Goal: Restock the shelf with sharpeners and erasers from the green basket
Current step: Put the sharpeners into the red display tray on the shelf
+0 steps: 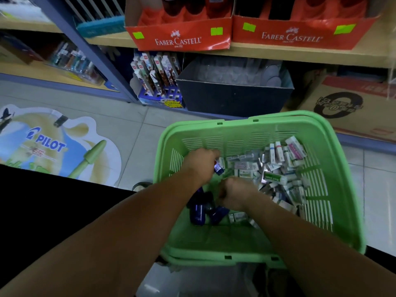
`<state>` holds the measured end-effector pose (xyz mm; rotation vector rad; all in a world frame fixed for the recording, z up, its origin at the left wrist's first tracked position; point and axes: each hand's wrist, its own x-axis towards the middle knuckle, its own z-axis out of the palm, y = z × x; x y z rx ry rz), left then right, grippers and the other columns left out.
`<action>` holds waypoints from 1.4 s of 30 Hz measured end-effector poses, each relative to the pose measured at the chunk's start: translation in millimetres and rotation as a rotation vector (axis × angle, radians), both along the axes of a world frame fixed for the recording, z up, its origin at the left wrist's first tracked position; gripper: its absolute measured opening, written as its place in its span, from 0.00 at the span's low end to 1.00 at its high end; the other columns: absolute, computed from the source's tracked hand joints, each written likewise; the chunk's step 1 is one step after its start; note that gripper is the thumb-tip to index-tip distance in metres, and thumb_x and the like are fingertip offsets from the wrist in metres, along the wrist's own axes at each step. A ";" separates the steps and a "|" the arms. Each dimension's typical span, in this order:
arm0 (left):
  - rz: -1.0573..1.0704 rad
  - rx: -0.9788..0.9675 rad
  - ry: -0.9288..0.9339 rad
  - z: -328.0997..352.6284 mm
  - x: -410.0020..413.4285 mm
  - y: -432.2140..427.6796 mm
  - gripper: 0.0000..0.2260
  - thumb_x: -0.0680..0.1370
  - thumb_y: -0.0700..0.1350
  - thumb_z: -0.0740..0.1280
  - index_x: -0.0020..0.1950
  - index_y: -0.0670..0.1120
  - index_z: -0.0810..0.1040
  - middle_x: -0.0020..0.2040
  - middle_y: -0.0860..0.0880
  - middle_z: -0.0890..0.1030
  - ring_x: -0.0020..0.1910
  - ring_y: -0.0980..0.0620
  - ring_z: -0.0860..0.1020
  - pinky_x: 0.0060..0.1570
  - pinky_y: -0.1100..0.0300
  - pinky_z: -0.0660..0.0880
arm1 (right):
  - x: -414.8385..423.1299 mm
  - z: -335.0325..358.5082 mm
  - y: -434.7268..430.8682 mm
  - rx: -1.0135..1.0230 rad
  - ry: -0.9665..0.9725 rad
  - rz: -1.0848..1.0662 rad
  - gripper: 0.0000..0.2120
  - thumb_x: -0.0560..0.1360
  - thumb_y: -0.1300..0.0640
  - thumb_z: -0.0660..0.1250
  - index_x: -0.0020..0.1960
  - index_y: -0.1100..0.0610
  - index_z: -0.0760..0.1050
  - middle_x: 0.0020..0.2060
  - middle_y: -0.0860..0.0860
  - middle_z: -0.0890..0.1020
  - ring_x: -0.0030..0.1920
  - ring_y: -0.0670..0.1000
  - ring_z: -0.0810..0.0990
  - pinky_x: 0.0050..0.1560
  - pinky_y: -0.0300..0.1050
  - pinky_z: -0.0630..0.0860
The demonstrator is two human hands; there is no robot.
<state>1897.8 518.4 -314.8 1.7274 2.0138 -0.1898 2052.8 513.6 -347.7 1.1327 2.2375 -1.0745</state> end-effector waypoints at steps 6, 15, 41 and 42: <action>0.161 0.111 -0.262 44.9 -14.3 -6.4 0.15 0.72 0.44 0.77 0.57 0.52 0.81 0.49 0.50 0.84 0.47 0.48 0.81 0.47 0.58 0.77 | 6.9 36.4 17.8 -0.605 0.408 -0.787 0.22 0.74 0.68 0.74 0.65 0.57 0.73 0.56 0.58 0.83 0.56 0.59 0.84 0.55 0.58 0.84; 0.430 0.110 -0.648 117.3 -21.3 -0.9 0.19 0.69 0.45 0.83 0.57 0.54 0.82 0.47 0.53 0.85 0.41 0.56 0.84 0.44 0.65 0.81 | -20.9 116.5 39.4 -0.946 0.689 -0.883 0.24 0.80 0.34 0.62 0.65 0.49 0.80 0.49 0.54 0.82 0.50 0.54 0.81 0.43 0.52 0.80; 0.553 0.133 -1.176 296.9 -48.6 72.1 0.15 0.74 0.35 0.76 0.59 0.44 0.81 0.45 0.42 0.87 0.37 0.48 0.86 0.34 0.59 0.80 | -33.4 310.4 116.3 -0.382 0.947 -1.043 0.11 0.84 0.52 0.65 0.66 0.48 0.78 0.58 0.57 0.85 0.52 0.58 0.88 0.45 0.57 0.85; 0.554 0.158 -1.149 297.7 -56.5 76.8 0.15 0.74 0.35 0.77 0.59 0.45 0.81 0.47 0.42 0.87 0.37 0.48 0.86 0.35 0.58 0.80 | -33.4 309.6 120.5 -0.382 0.967 -1.085 0.12 0.83 0.57 0.67 0.66 0.49 0.77 0.58 0.57 0.84 0.50 0.58 0.89 0.47 0.59 0.85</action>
